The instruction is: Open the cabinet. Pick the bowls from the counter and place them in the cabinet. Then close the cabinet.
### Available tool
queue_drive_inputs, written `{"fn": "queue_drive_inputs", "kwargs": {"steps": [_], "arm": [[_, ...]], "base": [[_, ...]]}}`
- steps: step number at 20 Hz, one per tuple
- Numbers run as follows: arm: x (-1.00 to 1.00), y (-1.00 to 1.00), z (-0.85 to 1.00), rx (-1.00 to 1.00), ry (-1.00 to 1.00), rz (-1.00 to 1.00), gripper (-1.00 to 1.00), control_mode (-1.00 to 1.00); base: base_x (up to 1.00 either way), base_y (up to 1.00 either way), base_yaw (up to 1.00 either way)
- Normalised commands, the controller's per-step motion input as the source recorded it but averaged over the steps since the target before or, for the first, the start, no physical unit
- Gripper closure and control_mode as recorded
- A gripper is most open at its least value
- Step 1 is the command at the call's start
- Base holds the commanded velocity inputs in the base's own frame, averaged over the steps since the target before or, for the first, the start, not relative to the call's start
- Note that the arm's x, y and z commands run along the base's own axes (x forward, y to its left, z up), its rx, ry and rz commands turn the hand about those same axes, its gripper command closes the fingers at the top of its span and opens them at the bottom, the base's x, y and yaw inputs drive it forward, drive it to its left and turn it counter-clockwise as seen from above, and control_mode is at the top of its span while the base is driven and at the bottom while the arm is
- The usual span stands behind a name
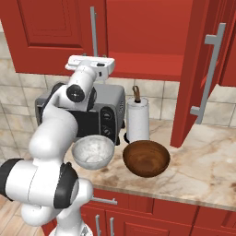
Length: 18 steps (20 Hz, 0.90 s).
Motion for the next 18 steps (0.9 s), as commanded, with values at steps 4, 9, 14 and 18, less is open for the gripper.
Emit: {"fn": "queue_drive_inputs", "kwargs": {"steps": [4,9,14,18], "arm": [[0.51,0.63,-0.08,0.00,0.00,-0.04,1.00,-1.00],[0.60,0.93,-0.20,0.00,0.01,-0.01,1.00,-1.00],[0.52,0.90,-0.25,0.00,0.11,0.05,1.00,-1.00],[-0.01,1.00,-0.21,-0.06,0.04,0.20,1.00,-1.00]], "base": [[0.00,0.00,0.00],[0.00,0.00,0.00],[0.00,0.00,0.00],[0.00,0.00,0.00]]}}
